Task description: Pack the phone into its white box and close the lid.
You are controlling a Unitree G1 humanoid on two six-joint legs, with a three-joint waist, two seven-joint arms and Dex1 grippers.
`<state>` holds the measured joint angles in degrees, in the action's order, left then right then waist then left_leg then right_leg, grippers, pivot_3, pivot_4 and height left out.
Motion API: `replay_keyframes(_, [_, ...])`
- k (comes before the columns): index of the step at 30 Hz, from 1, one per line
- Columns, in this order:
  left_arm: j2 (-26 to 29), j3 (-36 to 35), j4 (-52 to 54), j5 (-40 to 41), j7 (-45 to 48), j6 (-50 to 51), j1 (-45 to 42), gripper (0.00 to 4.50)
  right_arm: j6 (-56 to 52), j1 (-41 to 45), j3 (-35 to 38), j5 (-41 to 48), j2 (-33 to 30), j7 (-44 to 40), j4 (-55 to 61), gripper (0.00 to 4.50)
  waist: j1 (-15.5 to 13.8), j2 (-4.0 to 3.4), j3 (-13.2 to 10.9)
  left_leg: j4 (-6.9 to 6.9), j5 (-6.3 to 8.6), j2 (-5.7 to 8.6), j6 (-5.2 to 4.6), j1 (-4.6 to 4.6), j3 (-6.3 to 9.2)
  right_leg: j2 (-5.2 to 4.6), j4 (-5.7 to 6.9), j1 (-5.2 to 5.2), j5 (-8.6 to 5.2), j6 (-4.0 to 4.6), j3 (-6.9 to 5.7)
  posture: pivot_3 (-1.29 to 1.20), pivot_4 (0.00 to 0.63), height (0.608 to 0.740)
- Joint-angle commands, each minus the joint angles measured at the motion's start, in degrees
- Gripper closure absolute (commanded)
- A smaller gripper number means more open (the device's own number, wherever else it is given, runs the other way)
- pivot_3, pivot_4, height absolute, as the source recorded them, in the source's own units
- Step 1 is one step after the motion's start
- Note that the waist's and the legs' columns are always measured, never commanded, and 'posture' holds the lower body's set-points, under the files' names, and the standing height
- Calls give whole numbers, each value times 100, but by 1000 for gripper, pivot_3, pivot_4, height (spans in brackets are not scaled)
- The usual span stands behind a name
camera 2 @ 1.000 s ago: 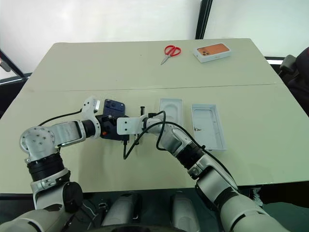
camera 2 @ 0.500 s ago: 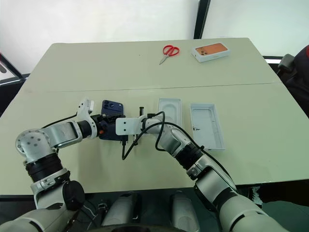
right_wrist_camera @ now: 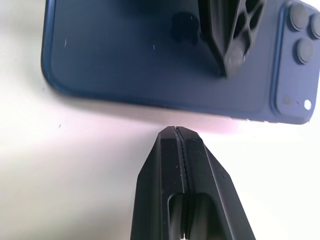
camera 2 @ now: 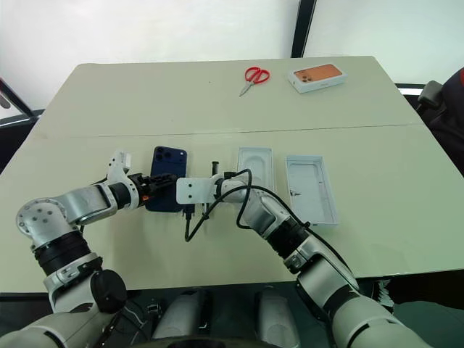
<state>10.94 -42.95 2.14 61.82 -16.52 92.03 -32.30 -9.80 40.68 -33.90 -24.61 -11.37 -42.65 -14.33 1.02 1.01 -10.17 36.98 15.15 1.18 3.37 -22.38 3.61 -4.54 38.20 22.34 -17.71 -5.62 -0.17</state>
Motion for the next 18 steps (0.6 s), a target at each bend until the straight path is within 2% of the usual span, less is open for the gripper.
replay_keyframes(1, [-20, -181, 46, 232, -110, 47, -45, 2263, -239, -73, 270, 50, -309, -184, 413, 4500, -16, 2, -1, 0, 0, 0, 0, -1, 0, -1, 0, 0, 0, 0, 0, 0, 150, 740])
replay_keyframes(8, [-330, -710, -199, 848, -491, 47, -156, 2263, -782, -188, 687, 325, -700, -450, 1163, 4500, -26, 25, -16, 0, 0, 1, -1, -9, 1, -3, -7, 4, 0, -1, -1, 0, 150, 740])
replay_keyframes(13, [-228, -349, -163, 888, -668, 47, 16, 2263, -1020, -242, 728, 367, -751, -489, 1412, 4500, -18, 26, -17, -3, 1, 1, 0, -10, 0, 0, -7, 8, 0, -1, -1, 0, 150, 740])
replay_keyframes(16, [-246, -341, -134, 981, -754, 47, 37, 3078, -1226, -303, 797, 460, -817, -590, 1676, 4500, -32, 27, -17, -2, 0, 2, -1, -11, -1, -2, -8, 7, 0, -1, -1, 0, 150, 740])
replay_keyframes(17, [-244, -344, -137, 1014, -786, 47, 37, 3277, -1273, -317, 810, 483, -840, -604, 1730, 4500, -42, 27, -17, -1, 1, 1, -1, -10, 0, -4, -9, 4, 0, -1, -1, 0, 150, 740])
replay_keyframes(18, [-240, -349, -140, 1051, -823, 47, 42, 3278, -1312, -325, 813, 493, -855, -608, 1768, 4500, -41, 27, -17, 1, 0, 1, -1, -10, 1, -6, -8, 3, 0, -2, -2, 0, 150, 740])
